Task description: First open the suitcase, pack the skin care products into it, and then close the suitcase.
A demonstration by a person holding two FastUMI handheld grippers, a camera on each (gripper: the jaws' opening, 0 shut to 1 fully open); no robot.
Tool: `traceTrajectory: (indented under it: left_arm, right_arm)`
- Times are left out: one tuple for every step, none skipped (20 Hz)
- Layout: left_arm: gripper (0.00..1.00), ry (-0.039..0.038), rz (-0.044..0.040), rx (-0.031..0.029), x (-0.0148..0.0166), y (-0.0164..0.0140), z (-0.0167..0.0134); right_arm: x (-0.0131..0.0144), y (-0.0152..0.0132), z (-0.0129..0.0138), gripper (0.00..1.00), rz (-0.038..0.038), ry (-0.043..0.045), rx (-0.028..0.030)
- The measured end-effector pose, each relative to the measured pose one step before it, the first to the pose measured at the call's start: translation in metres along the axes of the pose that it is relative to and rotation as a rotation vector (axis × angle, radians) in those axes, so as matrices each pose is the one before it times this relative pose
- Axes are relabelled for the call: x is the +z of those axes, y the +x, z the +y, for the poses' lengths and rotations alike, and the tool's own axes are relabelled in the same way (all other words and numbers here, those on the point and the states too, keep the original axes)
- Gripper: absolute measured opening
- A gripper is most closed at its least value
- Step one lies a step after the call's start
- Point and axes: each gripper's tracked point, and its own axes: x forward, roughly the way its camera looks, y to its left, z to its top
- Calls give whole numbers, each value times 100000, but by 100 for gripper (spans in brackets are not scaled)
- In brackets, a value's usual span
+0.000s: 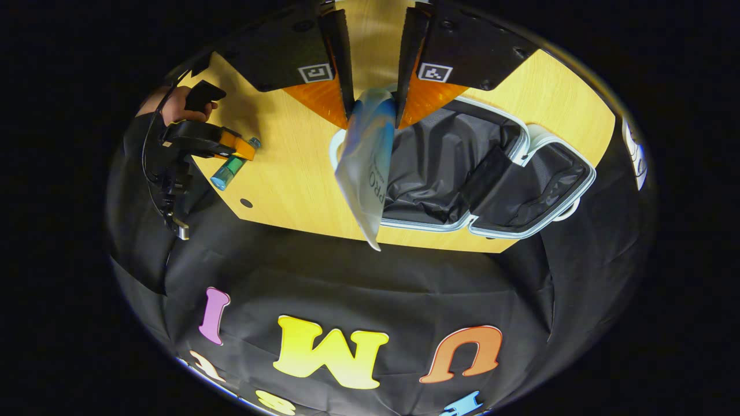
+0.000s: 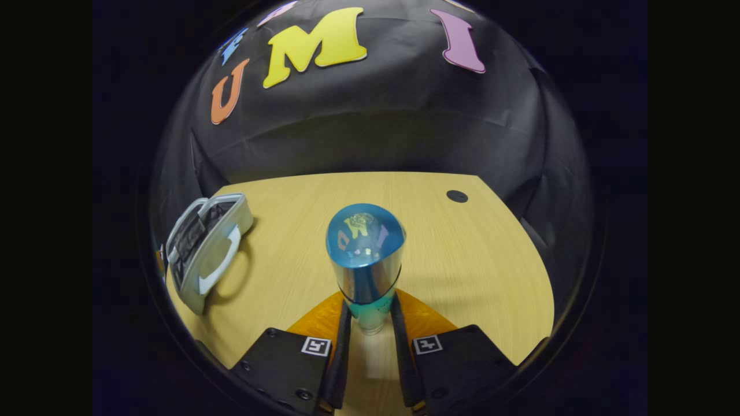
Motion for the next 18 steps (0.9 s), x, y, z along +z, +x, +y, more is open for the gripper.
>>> traceTrajectory:
  left_arm:
    - [39,-515,777,314,312,221,876]
    - [39,-45,902,419,276,323,872]
    - [40,295,2184,315,191,356,966]
    - [39,99,2378,394,216,514,1157]
    - [40,-432,1886,-548,269,511,872]
    - [40,-1633,2196,-1379,256,561,672]
    - [39,-3466,3088,-2737,136,442,344]
    - [46,-3882,2835,-2492,107,559,353]
    - [44,-2593,3098,-2031,-10,616,682]
    - [37,-2025,3427,-1490,72,397,651]
    - [37,-591,3482,-1469,-161,675,670]
    - [37,-287,4300,-1023,-100,409,657]
    - [37,-402,5583,-818,-344,568,729]
    - [37,-769,4588,304,-301,561,903]
    - [37,-748,5227,599,-311,446,762]
    - [37,465,4122,717,-129,818,698]
    - [37,1447,3694,572,-125,525,624]
    - [37,2048,3495,1665,5,478,630]
  right_arm:
    - [404,-371,181,35,-358,354,774]
    - [649,-526,211,35,-413,341,1206]
    - [412,-591,332,35,146,433,1605]
    - [627,-682,315,32,31,744,1643]
    - [417,-670,410,35,448,853,1881]
    - [427,-771,432,33,655,987,2015]
    - [284,-788,572,32,931,1130,2385]
    - [278,-784,572,35,1075,973,2168]
    - [201,-865,499,35,823,683,1737]
    - [366,-815,541,35,465,816,1490]
    - [359,-812,452,35,190,836,1426]
    - [351,-740,522,35,257,933,1241]
    - [324,-798,524,35,74,844,1174]
    - [347,-787,532,35,4,457,1055]
    - [212,-800,485,35,98,97,953]
    - [205,-740,610,34,235,-98,1089]
    - [-8,-800,659,34,468,-339,1404]
    - [11,-606,839,35,1108,-342,1924]
